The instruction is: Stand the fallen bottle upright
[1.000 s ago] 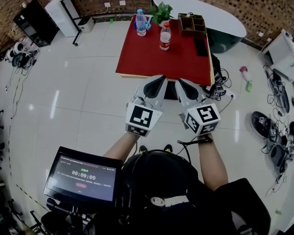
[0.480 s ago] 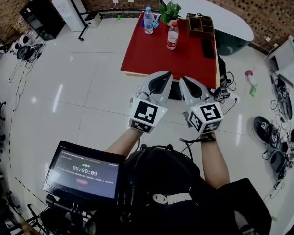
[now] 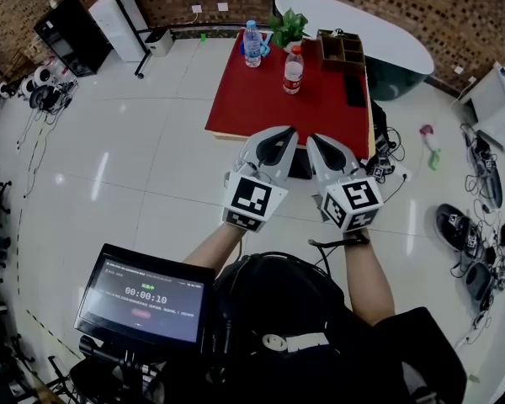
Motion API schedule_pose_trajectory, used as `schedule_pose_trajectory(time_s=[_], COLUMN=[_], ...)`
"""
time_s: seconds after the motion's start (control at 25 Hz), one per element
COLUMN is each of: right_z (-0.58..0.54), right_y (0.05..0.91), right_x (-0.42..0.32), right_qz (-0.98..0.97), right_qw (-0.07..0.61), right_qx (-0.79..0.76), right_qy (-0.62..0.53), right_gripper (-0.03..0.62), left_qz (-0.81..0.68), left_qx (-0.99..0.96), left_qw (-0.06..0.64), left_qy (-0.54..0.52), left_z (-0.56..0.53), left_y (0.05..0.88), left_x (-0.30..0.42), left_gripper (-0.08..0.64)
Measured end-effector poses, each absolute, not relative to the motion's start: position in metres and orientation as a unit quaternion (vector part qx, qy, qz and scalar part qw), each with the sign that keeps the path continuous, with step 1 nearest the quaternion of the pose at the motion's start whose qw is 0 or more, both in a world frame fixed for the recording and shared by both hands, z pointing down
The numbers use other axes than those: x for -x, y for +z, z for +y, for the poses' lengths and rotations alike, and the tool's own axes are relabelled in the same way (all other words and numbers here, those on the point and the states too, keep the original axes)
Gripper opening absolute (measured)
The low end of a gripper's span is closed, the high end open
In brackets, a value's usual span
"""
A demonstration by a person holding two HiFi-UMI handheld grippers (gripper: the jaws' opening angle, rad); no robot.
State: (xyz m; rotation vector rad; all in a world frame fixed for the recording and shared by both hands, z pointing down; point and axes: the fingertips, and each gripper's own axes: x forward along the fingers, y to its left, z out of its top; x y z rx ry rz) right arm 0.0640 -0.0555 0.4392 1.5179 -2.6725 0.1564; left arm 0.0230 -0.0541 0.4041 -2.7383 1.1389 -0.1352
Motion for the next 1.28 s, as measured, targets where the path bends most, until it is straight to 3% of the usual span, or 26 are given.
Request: schedule_pose_trajectory(time_s=[1.28], right_z=[-0.059], right_y=[0.433], right_x=[-0.068], right_qz=[-0.863], right_qw=[0.030], right_qx=[-0.501], right_qy=[0.049], right_gripper=[0.005], left_qz=[0.383], left_qx=[0.919], left_qw=[0.090], left_qy=[-0.040], left_z=[-0.056], left_y=[0.395], left_x=[-0.028], left_gripper=[0.002])
